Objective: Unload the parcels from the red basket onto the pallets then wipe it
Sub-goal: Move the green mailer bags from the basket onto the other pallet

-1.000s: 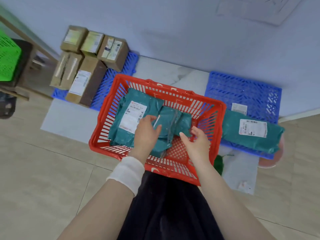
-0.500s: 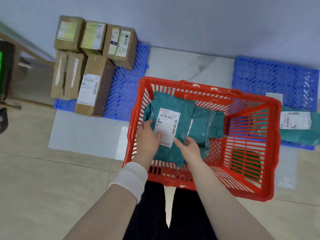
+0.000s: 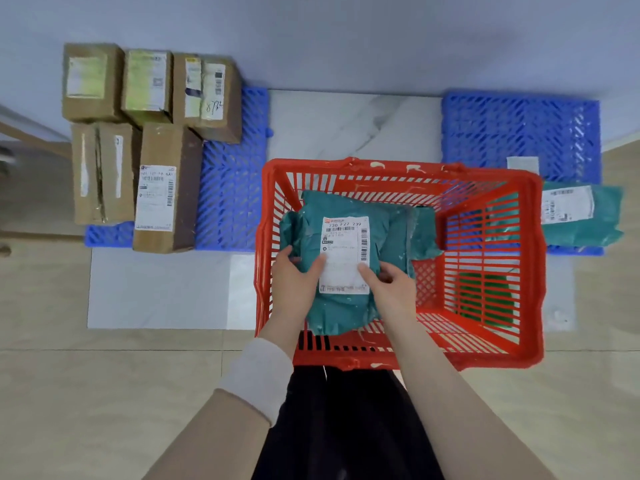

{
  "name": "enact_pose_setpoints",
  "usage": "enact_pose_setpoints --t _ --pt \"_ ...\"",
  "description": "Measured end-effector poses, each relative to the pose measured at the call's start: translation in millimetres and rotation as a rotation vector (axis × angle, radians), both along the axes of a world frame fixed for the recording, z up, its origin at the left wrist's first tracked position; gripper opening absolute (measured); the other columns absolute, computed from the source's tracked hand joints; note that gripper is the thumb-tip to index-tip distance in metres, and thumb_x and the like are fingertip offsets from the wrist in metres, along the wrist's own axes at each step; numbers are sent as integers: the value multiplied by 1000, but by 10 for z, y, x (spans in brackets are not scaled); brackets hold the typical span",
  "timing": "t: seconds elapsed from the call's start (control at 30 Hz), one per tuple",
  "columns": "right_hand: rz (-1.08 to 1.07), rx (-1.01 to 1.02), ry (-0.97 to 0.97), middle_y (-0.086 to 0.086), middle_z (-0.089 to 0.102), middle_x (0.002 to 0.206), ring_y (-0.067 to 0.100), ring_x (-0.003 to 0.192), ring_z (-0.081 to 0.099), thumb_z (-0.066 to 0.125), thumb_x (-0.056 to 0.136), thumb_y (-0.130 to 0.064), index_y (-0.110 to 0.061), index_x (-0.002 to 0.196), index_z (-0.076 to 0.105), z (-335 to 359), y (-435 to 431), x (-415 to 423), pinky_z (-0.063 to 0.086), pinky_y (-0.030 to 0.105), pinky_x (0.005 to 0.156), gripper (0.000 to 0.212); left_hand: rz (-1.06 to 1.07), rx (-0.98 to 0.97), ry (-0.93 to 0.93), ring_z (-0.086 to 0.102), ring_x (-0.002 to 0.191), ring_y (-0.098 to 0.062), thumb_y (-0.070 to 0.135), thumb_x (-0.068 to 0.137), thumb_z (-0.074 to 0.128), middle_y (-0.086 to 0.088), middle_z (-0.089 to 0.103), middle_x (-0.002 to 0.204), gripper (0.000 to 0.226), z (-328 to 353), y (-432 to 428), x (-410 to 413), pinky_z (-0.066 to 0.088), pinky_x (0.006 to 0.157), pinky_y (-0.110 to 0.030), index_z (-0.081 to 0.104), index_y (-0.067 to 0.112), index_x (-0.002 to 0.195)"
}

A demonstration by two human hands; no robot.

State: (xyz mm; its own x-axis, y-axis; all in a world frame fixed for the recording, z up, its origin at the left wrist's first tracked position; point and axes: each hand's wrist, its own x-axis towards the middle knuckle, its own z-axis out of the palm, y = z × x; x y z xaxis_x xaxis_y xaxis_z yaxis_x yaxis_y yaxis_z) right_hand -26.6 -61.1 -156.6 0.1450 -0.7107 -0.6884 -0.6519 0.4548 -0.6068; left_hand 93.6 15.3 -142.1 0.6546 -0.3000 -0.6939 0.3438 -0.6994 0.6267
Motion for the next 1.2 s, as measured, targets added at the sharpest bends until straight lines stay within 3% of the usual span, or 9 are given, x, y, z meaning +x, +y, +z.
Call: enact_pose_setpoints --t 0.1,0.2,0.33,0.47,0.6,0.7,0.83,1.13,1.2 --pt "2 -84 -59 -1 71 91 14 85 66 71 77 -34 -19 98 69 222 -55 -134 55 36 79 26 134 -118 246 61 104 -21 35 80 68 -7 60 122 59 149 -58 -85 52 90 -44 44 9 127" --pt "-2 -92 -151 -7 70 91 13 89 66 70 79 -30 -21 99 68 439 -129 -298 55 36 81 23 216 -232 399 67 87 -13 29 78 70 0 63 106 56 272 -159 -243 59 66 -32 36 17 120" --pt "-22 -109 -258 1 66 106 14 99 62 71 78 -25 -19 105 64 643 -382 -681 51 29 90 28 198 -343 342 70 77 -8 25 77 72 6 66 96 41 425 -385 -509 55 57 -24 38 32 100" --pt "-90 -74 -360 -13 60 104 -8 95 55 70 78 -27 -27 120 54 784 -808 -1229 43 0 67 45 130 -418 261 69 83 -6 26 76 73 9 69 95 49 596 -835 -948 55 62 -23 41 26 113" --pt "-42 -15 -440 -14 69 102 -3 91 64 65 82 -35 -38 96 64 821 -1356 -1917 53 14 72 15 66 -456 188 68 90 -8 23 77 72 4 68 105 43 705 -1458 -1603 56 73 -24 47 23 113" --pt "-89 -145 -416 -12 69 99 -1 91 65 64 84 -30 -32 96 63 790 -1795 -2379 54 24 79 12 -1 -435 186 66 100 -16 24 78 71 -1 67 112 42 702 -1896 -2150 53 86 -36 52 17 115" --pt "-155 -194 -368 -10 69 98 9 93 65 64 85 -26 -29 94 62 695 -2191 -2831 53 37 85 10 -62 -374 209 66 95 -16 17 80 69 -3 66 109 40 666 -2287 -2645 54 84 -34 50 13 115" --pt "-104 -111 -297 -15 66 90 -5 80 63 66 84 -19 -26 85 59 519 -2990 -3030 53 18 71 10 -21 -314 147 64 94 -21 7 82 66 -8 65 107 33 400 -3067 -2772 53 82 -34 53 7 112" --pt "-138 -123 -254 -15 66 84 -2 77 64 68 82 -18 -26 80 59 379 -3270 -3046 55 24 71 12 -57 -298 147 64 90 -18 10 81 68 -6 65 103 31 198 -3361 -2755 51 79 -30 53 9 108"
